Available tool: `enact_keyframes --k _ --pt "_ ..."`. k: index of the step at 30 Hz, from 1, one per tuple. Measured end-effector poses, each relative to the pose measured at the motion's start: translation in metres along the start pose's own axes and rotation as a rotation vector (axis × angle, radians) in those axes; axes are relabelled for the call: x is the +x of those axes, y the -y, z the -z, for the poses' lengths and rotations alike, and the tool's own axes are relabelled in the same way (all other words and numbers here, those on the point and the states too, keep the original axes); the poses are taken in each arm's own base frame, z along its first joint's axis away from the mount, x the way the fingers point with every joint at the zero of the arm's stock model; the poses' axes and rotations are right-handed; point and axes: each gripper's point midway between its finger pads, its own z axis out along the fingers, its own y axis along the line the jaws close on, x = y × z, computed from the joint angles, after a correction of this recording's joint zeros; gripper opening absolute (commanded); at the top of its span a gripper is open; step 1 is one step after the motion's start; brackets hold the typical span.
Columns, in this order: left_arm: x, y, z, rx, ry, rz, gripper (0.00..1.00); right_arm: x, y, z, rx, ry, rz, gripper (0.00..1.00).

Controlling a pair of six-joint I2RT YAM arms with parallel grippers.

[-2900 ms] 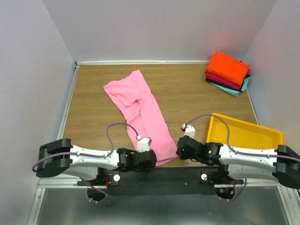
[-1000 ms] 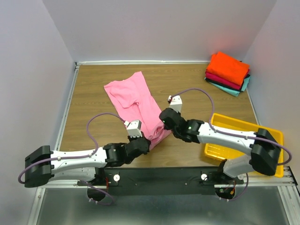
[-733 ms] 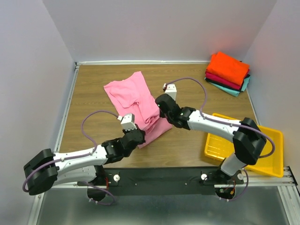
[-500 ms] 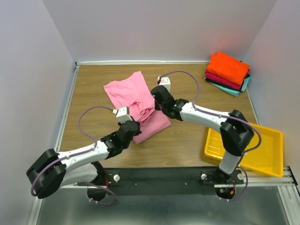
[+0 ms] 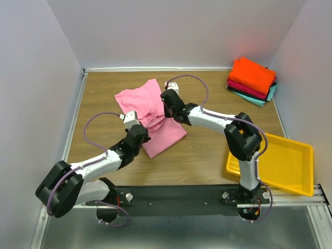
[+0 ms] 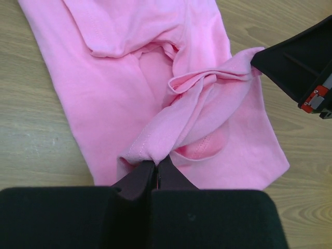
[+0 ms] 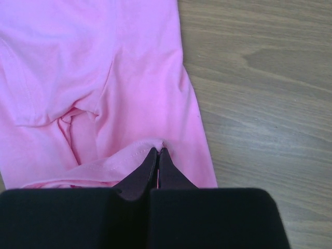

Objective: Fold and stack the t-shirts
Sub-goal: Fold the tshirt

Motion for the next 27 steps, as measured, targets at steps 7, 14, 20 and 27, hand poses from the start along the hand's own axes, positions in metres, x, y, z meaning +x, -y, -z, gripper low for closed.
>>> enact_keyframes --k 7,14,20,27 --pt "0.005 -0.019 -0.016 -0.043 -0.031 -0.028 0.0 0.004 -0.002 -0.011 -0.004 -0.014 0.009 0.02" --pt "-0.008 -0.04 -0.026 -0.1 -0.016 -0.031 0.86 -0.003 -0.001 -0.019 -0.005 -0.007 0.012 0.74" --pt "-0.04 -0.032 -0.028 -0.113 0.042 -0.017 0.98 -0.032 0.0 -0.019 -0.012 0.043 0.03 0.91" --pt "-0.065 -0.015 -0.018 -0.058 0.102 -0.006 0.98 -0.056 0.006 0.018 -0.042 0.097 0.024 0.91"
